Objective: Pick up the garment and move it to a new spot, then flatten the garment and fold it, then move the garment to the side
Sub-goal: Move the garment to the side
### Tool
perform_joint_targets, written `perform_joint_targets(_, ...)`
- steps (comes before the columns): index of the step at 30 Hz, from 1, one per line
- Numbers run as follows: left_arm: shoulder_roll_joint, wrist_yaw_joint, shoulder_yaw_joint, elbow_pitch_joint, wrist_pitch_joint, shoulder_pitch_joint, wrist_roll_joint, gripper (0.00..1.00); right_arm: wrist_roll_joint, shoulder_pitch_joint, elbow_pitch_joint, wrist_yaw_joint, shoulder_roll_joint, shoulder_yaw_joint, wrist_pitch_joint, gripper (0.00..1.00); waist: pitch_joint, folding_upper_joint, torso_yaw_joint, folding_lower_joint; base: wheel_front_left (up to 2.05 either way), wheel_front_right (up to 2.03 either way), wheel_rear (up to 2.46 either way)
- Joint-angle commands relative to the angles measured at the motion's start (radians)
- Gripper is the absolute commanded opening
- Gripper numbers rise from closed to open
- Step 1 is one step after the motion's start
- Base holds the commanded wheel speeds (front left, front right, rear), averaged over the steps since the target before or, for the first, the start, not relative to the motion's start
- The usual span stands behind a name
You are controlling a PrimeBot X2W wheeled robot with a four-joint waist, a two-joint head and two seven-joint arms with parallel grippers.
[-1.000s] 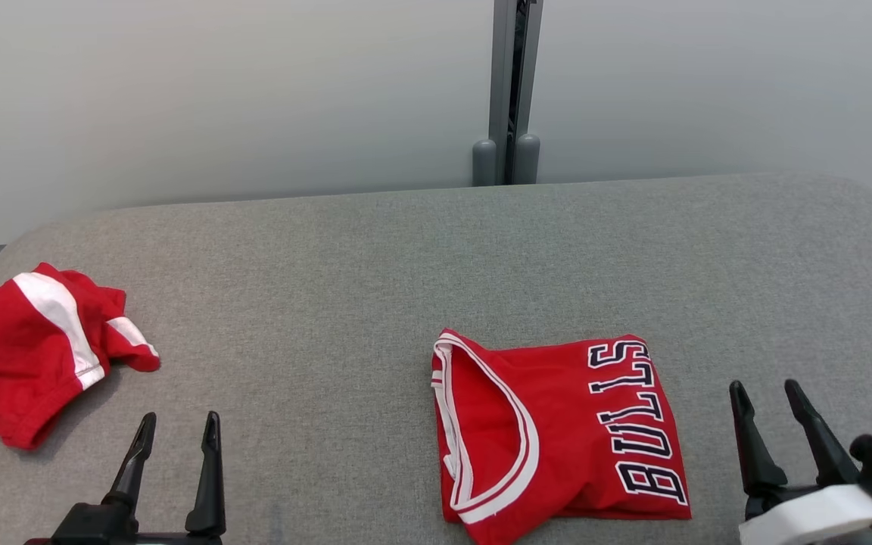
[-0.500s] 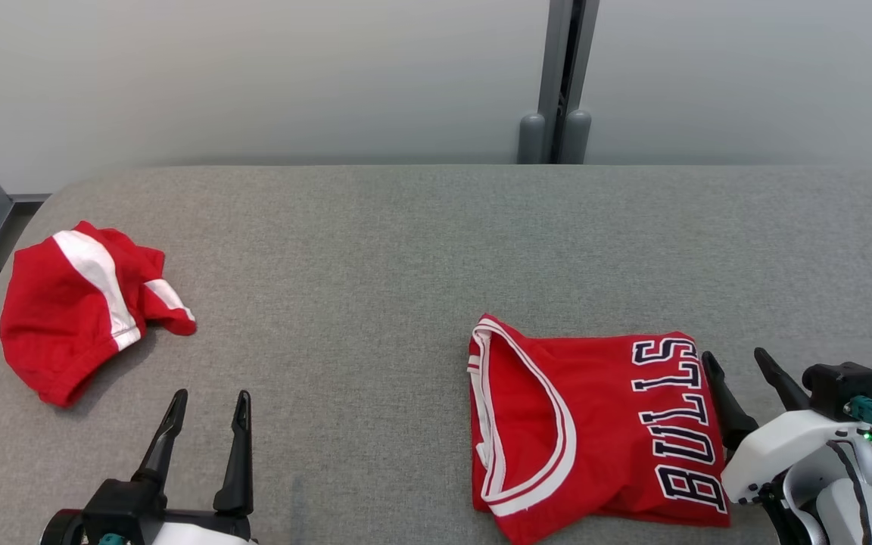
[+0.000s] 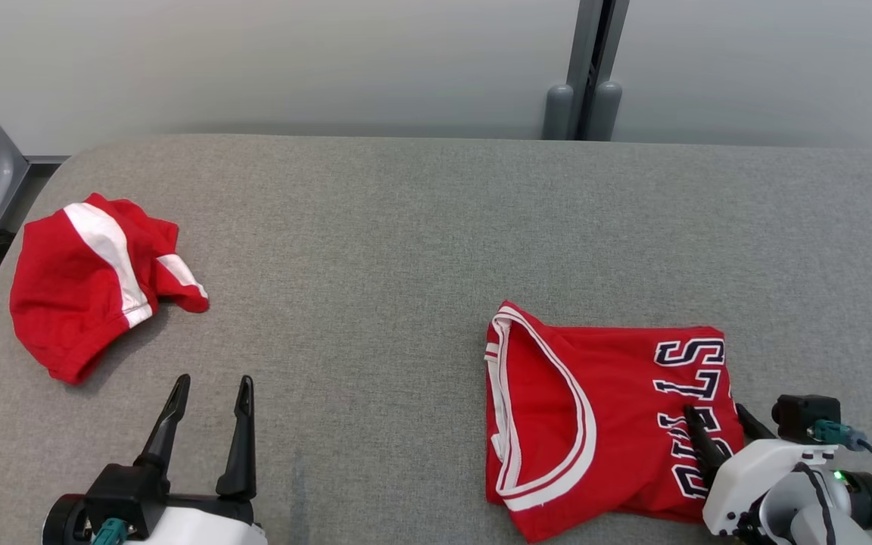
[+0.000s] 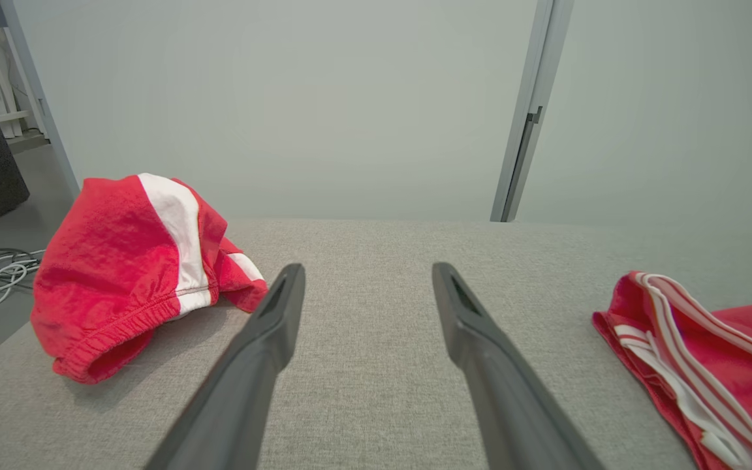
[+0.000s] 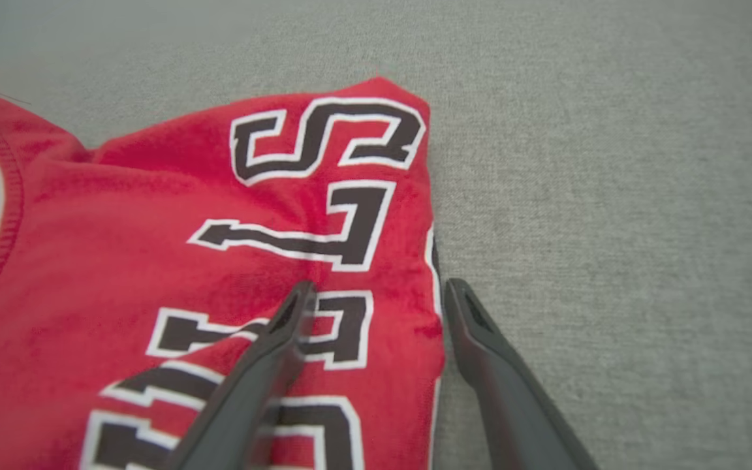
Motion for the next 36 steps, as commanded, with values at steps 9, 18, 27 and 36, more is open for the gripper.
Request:
perform_joint_targets(9,0.004,0.001,0.009,0.006,-0.004,-0.038,-0.002,1.0,0.072,-0.088,0.033,0.0,-0.009,0.103,0.005,0.0,0.028,0.0,-0.031,0.0,0.0,0.0,0.0)
perform_joint_targets(18,0.004,-0.008,-0.011,-0.005,-0.004,-0.097,-0.01,1.0,0.106,-0.341,0.047,0.0,-0.068,0.135,0.013,0.0,0.128,0.0,-0.039,0.0,0.0,0.0,0.0)
perform_joint_targets(27,0.003,0.004,-0.036,-0.082,-0.002,-0.193,-0.004,1.0,0.115,-0.587,0.083,0.0,-0.212,0.168,0.004,0.0,0.304,0.0,-0.085,0.0,0.0,0.0,0.0)
perform_joint_targets(36,0.018,-0.012,-0.009,-0.16,-0.002,-0.242,0.059,1.0,0.15,-0.706,0.113,0.0,-0.339,0.204,-0.02,0.0,0.424,0.0,-0.204,0.0,0.0,0.0,0.0)
